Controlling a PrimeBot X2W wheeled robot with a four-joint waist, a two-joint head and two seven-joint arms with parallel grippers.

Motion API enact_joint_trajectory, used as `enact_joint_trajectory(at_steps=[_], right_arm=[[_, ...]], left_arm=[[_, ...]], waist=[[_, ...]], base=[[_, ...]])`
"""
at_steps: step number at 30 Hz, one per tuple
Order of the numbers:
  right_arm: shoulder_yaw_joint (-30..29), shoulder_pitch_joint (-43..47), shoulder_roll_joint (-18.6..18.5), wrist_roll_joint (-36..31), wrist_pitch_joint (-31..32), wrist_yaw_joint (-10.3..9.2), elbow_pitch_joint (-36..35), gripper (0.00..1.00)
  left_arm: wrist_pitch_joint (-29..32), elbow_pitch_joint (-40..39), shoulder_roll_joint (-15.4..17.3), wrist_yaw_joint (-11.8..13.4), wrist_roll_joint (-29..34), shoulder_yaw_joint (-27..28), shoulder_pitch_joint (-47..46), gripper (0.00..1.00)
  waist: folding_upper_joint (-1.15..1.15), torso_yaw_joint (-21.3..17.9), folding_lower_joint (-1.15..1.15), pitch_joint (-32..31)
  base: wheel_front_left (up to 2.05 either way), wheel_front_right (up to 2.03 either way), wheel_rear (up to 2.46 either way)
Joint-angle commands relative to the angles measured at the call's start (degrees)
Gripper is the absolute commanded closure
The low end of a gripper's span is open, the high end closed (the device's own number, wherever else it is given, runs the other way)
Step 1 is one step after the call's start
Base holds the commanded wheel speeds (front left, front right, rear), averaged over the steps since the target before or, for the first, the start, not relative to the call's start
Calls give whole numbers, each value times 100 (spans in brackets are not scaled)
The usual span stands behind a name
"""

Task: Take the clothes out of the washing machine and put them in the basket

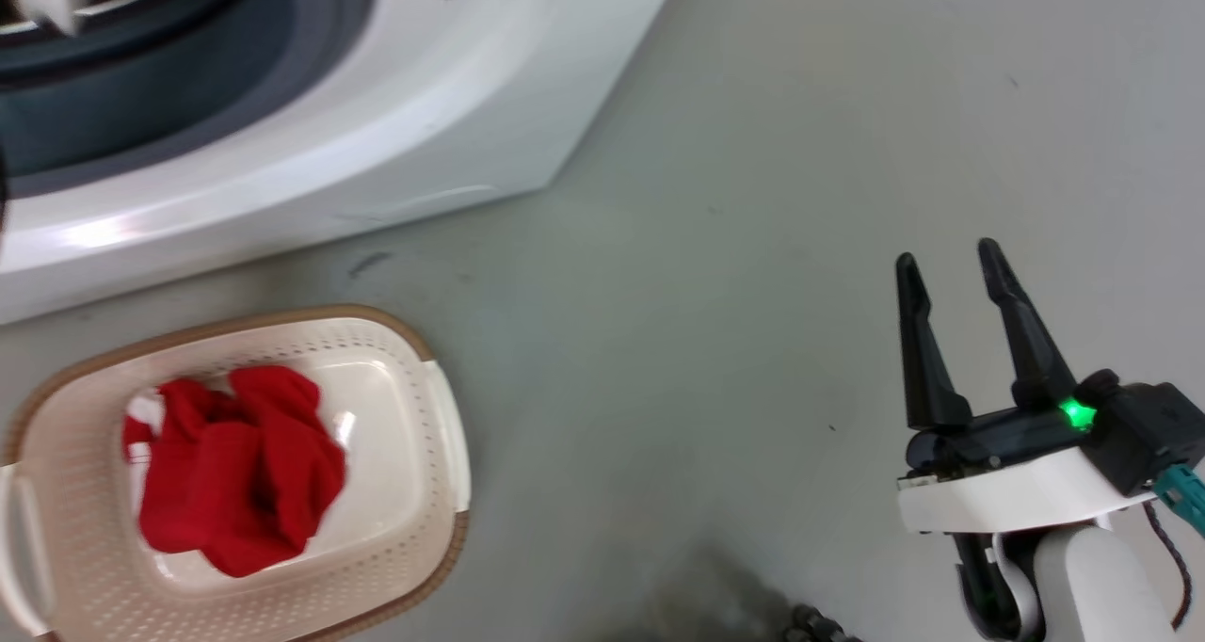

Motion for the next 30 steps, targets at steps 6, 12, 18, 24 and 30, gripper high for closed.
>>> enact_joint_trajectory(at_steps=[6,12,18,24,30], right_arm=[[345,-142,18,259,-11,-5,-91,0],[494,-124,19,402,-10,-4,-104,0],[666,-131,16,480,-10,-5,-122,0],[770,-164,17,526,-10,-4,-167,0],[691,-195,15,493,-10,-5,-134,0]], left_arm=[[1007,751,254,7,-449,-100,-1167,0],[1726,1194,316,7,-480,-432,-1623,0],[1860,1431,387,7,-524,-634,-1748,0],[1918,1632,348,1,-566,-789,-1740,4],[1610,1572,377,1,-692,-942,-1743,100]], waist=[[0,-712,-1,781],[0,-853,-1,1014],[0,-888,-1,1140],[0,-860,-1,1194],[0,-791,-1,1173]], base=[[0,0,0],[0,0,0],[0,0,0],[0,0,0],[0,0,0]])
